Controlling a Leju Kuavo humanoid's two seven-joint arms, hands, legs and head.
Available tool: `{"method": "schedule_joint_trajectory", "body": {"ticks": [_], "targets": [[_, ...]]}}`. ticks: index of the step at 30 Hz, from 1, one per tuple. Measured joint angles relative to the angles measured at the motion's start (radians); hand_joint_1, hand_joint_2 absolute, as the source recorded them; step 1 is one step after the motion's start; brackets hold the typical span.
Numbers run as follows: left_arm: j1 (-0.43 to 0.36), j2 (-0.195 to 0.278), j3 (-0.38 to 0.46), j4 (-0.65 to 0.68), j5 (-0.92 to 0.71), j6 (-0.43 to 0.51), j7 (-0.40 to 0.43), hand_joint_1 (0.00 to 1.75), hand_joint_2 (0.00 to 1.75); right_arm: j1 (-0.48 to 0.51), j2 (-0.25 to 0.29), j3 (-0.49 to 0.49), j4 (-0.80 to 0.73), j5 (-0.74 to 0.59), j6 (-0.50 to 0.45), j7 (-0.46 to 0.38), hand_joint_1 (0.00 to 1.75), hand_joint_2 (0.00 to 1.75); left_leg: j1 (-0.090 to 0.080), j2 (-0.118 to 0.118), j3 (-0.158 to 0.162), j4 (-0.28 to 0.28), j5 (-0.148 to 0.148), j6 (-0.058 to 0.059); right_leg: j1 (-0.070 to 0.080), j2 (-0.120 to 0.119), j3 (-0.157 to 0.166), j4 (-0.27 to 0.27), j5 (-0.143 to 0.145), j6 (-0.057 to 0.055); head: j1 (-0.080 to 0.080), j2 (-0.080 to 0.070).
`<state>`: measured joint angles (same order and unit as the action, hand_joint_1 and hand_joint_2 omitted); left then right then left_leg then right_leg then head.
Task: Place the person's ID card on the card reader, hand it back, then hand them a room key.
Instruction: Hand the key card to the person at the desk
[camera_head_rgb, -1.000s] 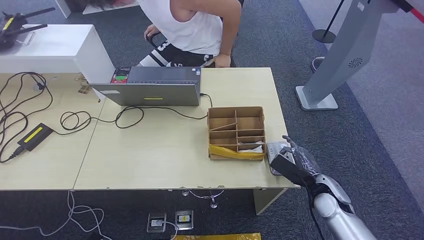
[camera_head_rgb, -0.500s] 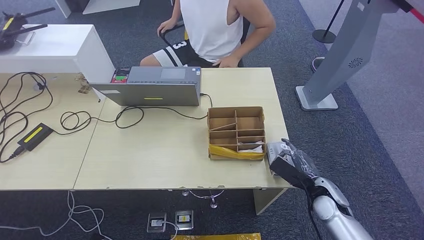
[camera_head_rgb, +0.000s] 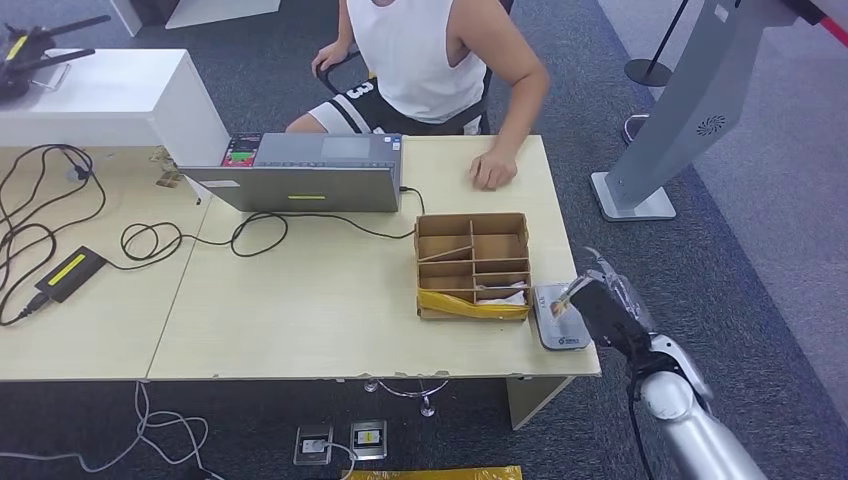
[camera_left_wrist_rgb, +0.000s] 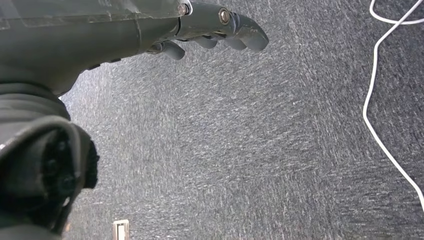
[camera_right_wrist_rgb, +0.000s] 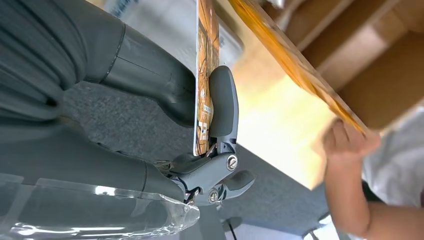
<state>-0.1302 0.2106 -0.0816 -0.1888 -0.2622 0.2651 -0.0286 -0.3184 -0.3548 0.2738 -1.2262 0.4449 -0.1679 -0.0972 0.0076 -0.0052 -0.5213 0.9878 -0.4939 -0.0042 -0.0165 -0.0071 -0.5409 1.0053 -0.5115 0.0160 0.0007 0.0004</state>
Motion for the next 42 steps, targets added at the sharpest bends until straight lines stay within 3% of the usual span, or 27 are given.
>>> {"method": "schedule_joint_trajectory", "body": {"ticks": [13,42], "targets": [[-0.001,-0.004,0.000,0.000,-0.002,0.000,0.000,0.00,0.00,-0.017,-0.003,-0.046,-0.028,0.097,0.003,-0.014,1.75,1.75,0.000,0.000,0.000,0.000,0.000,0.000,0.000,0.001,0.000,0.000,0.000,0.000,0.000,0.000],[-0.009,-0.006,0.000,0.000,-0.020,-0.003,0.001,0.00,0.00,0.032,-0.002,-0.036,0.137,0.182,-0.019,-0.017,1.75,1.75,0.000,0.002,0.001,0.000,0.000,0.000,0.000,0.002,0.000,0.000,0.000,0.000,0.000,0.000]]}}
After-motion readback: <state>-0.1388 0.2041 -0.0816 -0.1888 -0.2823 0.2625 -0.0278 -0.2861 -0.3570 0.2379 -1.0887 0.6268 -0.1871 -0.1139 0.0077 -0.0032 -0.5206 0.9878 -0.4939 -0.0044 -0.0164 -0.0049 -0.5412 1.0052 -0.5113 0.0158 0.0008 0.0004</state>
